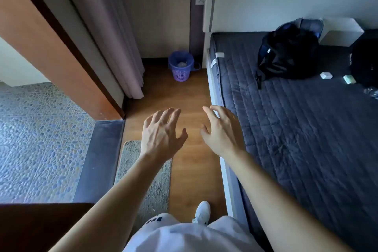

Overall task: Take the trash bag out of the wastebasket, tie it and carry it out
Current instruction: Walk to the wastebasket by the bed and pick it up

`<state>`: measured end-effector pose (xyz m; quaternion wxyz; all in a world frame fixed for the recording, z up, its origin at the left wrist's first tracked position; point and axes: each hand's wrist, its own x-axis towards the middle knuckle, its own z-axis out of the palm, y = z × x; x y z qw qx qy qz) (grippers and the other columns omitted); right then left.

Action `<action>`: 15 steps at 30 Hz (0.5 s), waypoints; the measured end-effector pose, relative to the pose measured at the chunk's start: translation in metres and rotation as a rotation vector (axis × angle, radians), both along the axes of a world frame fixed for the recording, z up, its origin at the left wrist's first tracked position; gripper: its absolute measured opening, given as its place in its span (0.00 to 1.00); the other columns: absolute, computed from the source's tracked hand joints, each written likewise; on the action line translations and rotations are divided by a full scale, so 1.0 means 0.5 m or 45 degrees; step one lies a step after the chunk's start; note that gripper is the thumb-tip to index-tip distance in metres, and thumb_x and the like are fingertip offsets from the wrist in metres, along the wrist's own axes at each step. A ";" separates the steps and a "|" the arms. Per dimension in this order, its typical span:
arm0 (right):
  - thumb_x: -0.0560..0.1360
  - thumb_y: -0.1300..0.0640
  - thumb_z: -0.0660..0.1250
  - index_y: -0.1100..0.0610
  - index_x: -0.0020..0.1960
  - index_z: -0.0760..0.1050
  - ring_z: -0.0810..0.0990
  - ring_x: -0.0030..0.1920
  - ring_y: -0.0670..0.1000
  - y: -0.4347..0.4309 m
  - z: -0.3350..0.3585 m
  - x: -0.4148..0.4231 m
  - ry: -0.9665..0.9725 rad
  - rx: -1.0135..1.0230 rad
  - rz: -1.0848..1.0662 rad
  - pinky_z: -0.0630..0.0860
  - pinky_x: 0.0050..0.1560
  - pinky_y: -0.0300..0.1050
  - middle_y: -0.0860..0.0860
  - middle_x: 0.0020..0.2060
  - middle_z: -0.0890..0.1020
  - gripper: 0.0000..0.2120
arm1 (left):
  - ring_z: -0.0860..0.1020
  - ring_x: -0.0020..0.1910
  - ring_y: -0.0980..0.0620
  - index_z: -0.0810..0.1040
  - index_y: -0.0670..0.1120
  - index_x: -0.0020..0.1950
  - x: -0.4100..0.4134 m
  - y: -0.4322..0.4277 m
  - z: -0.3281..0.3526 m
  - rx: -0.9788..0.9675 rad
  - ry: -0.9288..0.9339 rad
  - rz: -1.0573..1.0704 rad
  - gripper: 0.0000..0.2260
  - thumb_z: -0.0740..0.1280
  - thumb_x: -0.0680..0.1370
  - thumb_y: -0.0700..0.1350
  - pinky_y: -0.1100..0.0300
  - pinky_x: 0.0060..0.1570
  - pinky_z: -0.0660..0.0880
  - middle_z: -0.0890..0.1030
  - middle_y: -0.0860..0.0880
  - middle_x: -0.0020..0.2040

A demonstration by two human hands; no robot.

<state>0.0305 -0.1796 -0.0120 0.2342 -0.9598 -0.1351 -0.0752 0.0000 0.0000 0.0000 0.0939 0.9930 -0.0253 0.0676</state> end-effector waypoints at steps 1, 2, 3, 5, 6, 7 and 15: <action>0.73 0.57 0.69 0.60 0.68 0.75 0.77 0.61 0.61 -0.006 0.000 0.020 0.005 0.031 0.014 0.73 0.61 0.56 0.59 0.60 0.79 0.24 | 0.73 0.67 0.46 0.71 0.50 0.71 0.017 -0.005 0.003 -0.015 0.016 -0.008 0.27 0.61 0.75 0.60 0.48 0.63 0.69 0.77 0.50 0.68; 0.73 0.57 0.69 0.60 0.68 0.75 0.77 0.61 0.60 -0.009 0.008 0.035 0.020 0.035 0.002 0.73 0.61 0.55 0.59 0.60 0.79 0.24 | 0.74 0.67 0.46 0.71 0.50 0.70 0.033 -0.009 0.007 -0.031 0.001 0.013 0.27 0.62 0.75 0.60 0.48 0.63 0.69 0.77 0.50 0.68; 0.73 0.56 0.69 0.60 0.68 0.75 0.77 0.62 0.60 -0.011 0.008 0.052 0.017 0.020 0.000 0.74 0.61 0.55 0.59 0.61 0.79 0.24 | 0.74 0.67 0.46 0.71 0.50 0.70 0.048 -0.010 0.007 -0.024 -0.004 0.020 0.26 0.62 0.75 0.60 0.48 0.63 0.69 0.77 0.49 0.68; 0.73 0.55 0.69 0.59 0.68 0.75 0.78 0.61 0.58 -0.011 0.012 0.081 0.024 -0.024 -0.006 0.74 0.59 0.52 0.58 0.61 0.80 0.24 | 0.74 0.67 0.46 0.71 0.50 0.71 0.079 -0.006 0.007 -0.011 0.002 0.039 0.27 0.62 0.75 0.59 0.47 0.64 0.70 0.77 0.49 0.69; 0.74 0.54 0.69 0.59 0.68 0.76 0.78 0.61 0.58 -0.009 0.013 0.095 0.032 -0.031 0.003 0.74 0.59 0.52 0.57 0.61 0.80 0.24 | 0.74 0.67 0.46 0.71 0.50 0.71 0.094 -0.003 0.009 -0.011 0.003 0.043 0.27 0.62 0.75 0.59 0.47 0.64 0.70 0.77 0.49 0.69; 0.74 0.53 0.68 0.58 0.68 0.75 0.78 0.62 0.58 -0.007 0.012 0.110 0.040 -0.045 0.019 0.74 0.60 0.52 0.57 0.61 0.80 0.24 | 0.74 0.67 0.46 0.71 0.50 0.71 0.109 0.001 0.007 -0.008 0.004 0.055 0.27 0.62 0.75 0.59 0.47 0.64 0.70 0.77 0.49 0.69; 0.73 0.54 0.67 0.59 0.67 0.76 0.78 0.60 0.59 0.041 -0.014 0.271 0.096 -0.033 0.039 0.75 0.59 0.55 0.57 0.60 0.81 0.23 | 0.75 0.65 0.45 0.72 0.50 0.69 0.261 0.046 -0.030 -0.033 0.027 0.102 0.26 0.62 0.74 0.59 0.47 0.62 0.72 0.77 0.50 0.67</action>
